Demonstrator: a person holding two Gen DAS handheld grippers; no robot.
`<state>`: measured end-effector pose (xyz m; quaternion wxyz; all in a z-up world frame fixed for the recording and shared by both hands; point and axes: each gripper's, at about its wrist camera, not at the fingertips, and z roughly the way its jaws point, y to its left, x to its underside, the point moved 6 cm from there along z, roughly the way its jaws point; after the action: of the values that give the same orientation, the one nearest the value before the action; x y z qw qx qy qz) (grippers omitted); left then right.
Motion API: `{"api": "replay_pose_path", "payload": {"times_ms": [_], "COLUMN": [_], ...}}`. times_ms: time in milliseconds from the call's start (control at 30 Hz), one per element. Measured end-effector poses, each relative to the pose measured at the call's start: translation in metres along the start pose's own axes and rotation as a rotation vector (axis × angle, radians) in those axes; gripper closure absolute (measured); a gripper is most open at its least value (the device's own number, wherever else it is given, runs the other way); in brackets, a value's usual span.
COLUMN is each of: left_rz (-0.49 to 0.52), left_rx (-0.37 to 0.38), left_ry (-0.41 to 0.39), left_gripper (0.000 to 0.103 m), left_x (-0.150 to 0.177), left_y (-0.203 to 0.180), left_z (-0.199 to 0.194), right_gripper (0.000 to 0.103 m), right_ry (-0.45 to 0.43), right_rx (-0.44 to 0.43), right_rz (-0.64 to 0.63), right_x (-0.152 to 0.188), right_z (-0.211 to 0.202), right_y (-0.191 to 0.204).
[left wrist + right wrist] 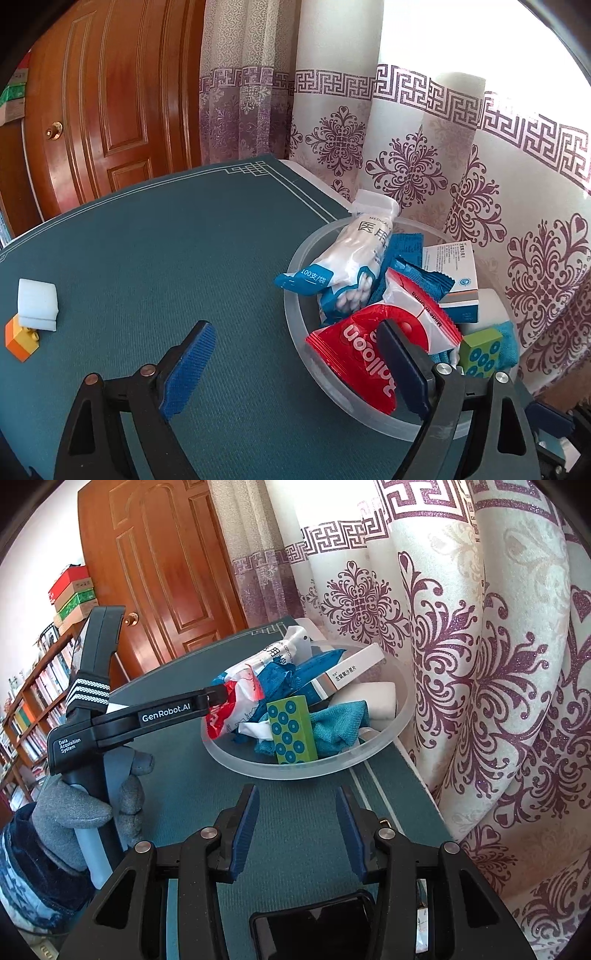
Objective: Organize objects
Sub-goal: 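Withdraw both open tools from the bowl toward the orange brick and white sponge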
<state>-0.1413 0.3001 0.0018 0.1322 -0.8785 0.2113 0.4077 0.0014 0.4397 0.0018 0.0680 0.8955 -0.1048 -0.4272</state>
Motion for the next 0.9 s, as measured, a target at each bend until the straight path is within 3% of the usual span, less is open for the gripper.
{"api": "replay_pose_path", "payload": {"times_ms": [467, 700, 900], "left_rz": [-0.036, -0.047, -0.088], "left_rx": [0.047, 0.003, -0.038], "left_ry": [0.007, -0.023, -0.015], "left_gripper": [0.001, 0.001, 0.001], "left_x": [-0.001, 0.001, 0.008], "left_y": [0.002, 0.02, 0.047], "left_z": [-0.026, -0.043, -0.049], "right_gripper": [0.057, 0.045, 0.044], "right_ry": [-0.029, -0.027, 0.0], "right_rx": [0.0, -0.014, -0.038], "right_rz": [0.008, 0.001, -0.014], "right_x": [-0.005, -0.002, 0.006], "right_z": [-0.013, -0.014, -0.01], "right_y": [0.004, 0.016, 0.029]}}
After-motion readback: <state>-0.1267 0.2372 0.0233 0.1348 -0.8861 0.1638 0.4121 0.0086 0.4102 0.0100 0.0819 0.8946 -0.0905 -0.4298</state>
